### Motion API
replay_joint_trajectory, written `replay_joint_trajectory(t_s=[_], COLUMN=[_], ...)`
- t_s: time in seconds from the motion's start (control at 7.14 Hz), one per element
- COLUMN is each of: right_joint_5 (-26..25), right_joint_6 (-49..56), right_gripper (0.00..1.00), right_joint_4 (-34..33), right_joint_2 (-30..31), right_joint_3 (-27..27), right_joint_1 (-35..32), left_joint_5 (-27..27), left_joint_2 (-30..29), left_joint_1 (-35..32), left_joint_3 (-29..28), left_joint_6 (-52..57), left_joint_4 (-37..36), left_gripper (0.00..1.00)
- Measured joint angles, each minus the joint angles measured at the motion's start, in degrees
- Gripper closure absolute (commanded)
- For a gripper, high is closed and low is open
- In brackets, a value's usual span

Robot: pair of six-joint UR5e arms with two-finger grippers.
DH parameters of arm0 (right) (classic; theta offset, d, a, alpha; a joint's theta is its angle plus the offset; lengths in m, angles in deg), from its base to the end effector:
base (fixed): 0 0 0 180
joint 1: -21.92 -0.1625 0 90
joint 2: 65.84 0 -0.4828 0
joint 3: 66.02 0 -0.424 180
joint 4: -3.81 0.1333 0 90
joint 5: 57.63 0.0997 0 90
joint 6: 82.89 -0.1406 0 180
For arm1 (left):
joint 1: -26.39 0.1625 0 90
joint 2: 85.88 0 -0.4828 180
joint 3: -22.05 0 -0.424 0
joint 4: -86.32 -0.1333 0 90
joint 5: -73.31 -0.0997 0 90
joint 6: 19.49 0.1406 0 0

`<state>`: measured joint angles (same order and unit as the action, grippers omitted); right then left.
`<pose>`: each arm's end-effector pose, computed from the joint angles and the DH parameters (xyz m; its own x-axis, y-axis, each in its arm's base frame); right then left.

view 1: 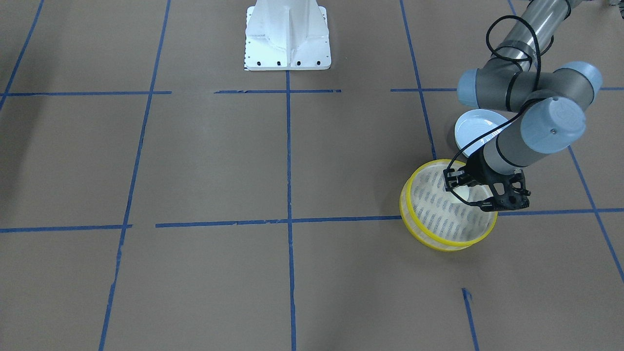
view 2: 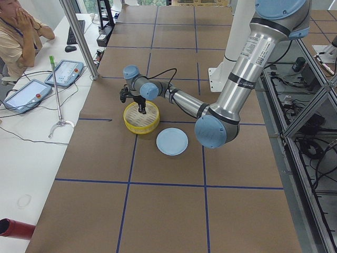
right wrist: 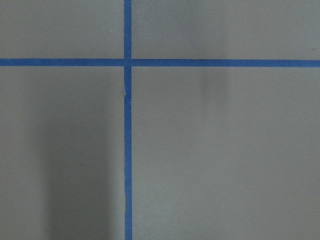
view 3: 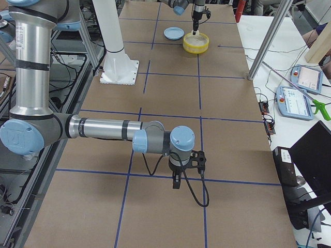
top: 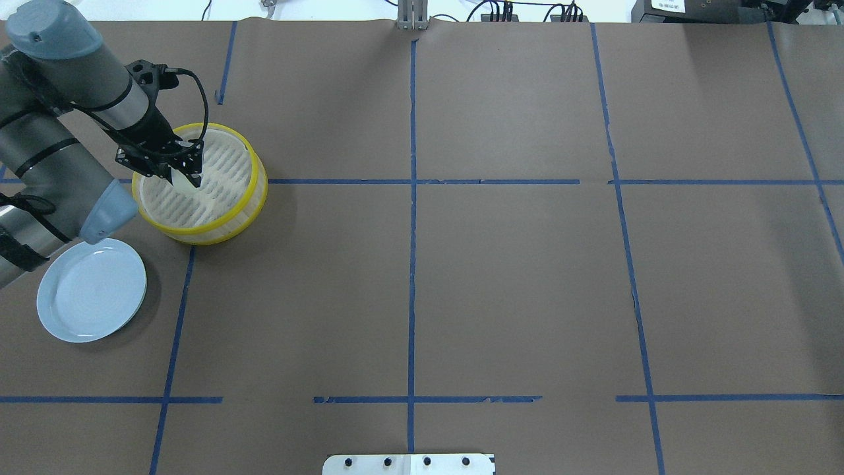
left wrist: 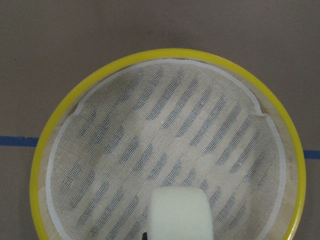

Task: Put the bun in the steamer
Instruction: 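Carry the bun with the left gripper over the yellow steamer, then lower the bun onto the steamer mesh and open the left gripper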

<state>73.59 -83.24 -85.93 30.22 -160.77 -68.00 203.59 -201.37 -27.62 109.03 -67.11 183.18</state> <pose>0.0400 -0.4707 0.7599 0.7522 0.0171 0.6587 -0.0032 0.9997 -0.0223 0.4000 -0.6229 0.4809 0.6691 -0.0462 -0.7418 -0.0268 0.9959 -0.0862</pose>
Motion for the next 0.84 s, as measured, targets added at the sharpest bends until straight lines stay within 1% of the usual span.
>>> replay_joint_trajectory(t_s=[0.28, 0.7, 0.84], right_joint_5=[0.0, 0.0, 0.0], right_joint_6=[0.0, 0.0, 0.0], right_gripper=[0.00, 0.00, 0.00], right_joint_4=[0.0, 0.0, 0.0], right_joint_2=[0.0, 0.0, 0.0], right_joint_3=[0.0, 0.0, 0.0], right_joint_1=[0.0, 0.0, 0.0], left_joint_5=[-1.0, -1.6, -2.3], left_joint_2=[-0.3, -0.5, -0.5], left_joint_1=[1.5, 1.8, 1.8], left_joint_3=[-1.1, -1.9, -2.1], left_joint_6=[0.0, 0.3, 0.3], left_joint_4=[0.1, 0.2, 0.2], left_gripper=[0.60, 0.60, 0.58])
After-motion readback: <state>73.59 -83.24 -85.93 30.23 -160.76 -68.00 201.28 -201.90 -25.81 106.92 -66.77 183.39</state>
